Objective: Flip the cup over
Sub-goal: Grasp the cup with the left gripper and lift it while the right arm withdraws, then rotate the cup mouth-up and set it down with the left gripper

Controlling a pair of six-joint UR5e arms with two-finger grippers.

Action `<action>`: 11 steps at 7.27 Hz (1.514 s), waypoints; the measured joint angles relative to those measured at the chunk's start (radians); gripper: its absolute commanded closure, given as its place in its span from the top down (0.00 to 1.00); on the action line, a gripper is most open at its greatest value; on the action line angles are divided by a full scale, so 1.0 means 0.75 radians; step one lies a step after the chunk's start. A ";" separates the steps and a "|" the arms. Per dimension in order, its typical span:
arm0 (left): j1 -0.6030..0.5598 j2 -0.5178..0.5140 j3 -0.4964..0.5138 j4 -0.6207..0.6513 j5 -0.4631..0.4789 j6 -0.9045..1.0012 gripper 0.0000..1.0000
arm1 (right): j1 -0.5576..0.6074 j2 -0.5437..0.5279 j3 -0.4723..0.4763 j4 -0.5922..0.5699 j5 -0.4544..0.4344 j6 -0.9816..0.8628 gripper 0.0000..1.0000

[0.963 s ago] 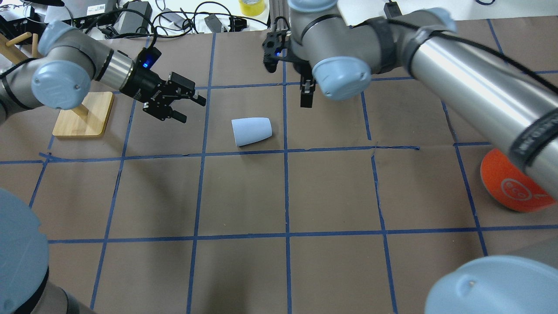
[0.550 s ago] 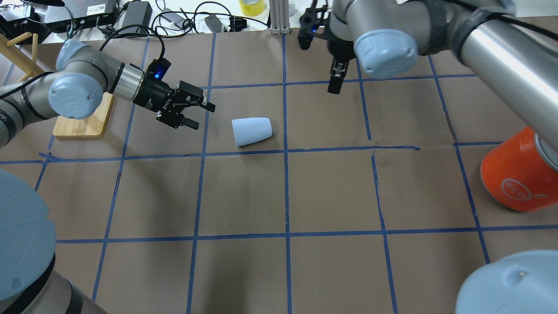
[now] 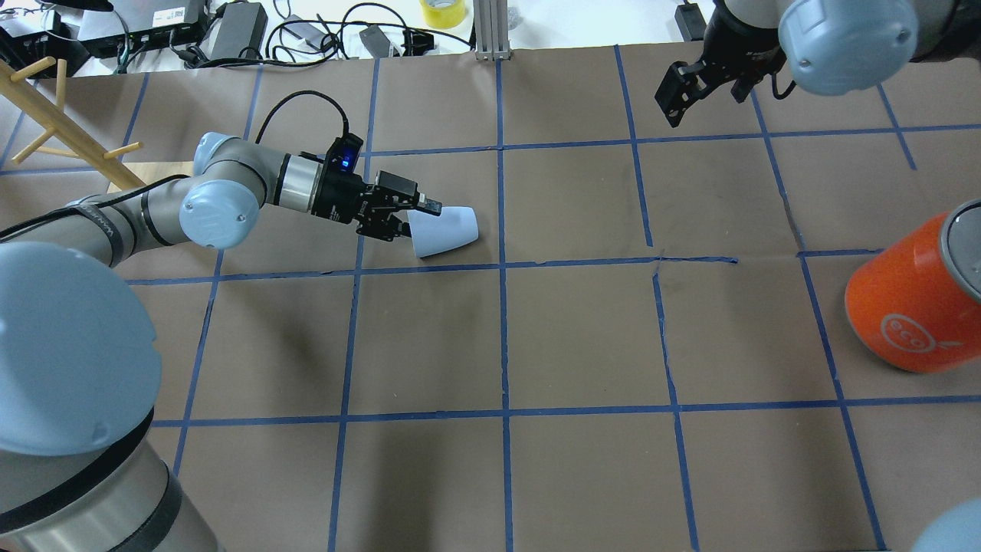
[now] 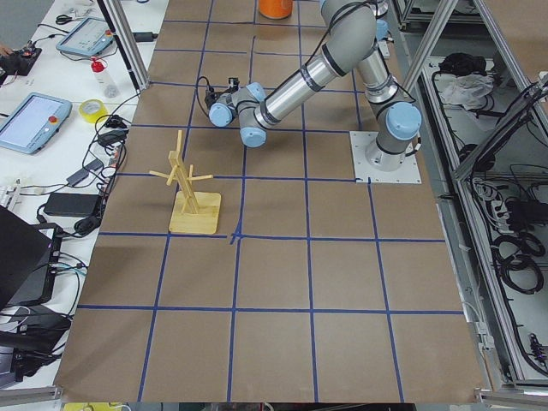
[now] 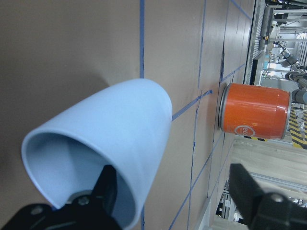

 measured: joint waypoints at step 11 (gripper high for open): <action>-0.113 0.141 0.294 0.369 1.160 -0.346 0.00 | 0.036 -0.116 0.038 0.176 0.009 0.188 1.00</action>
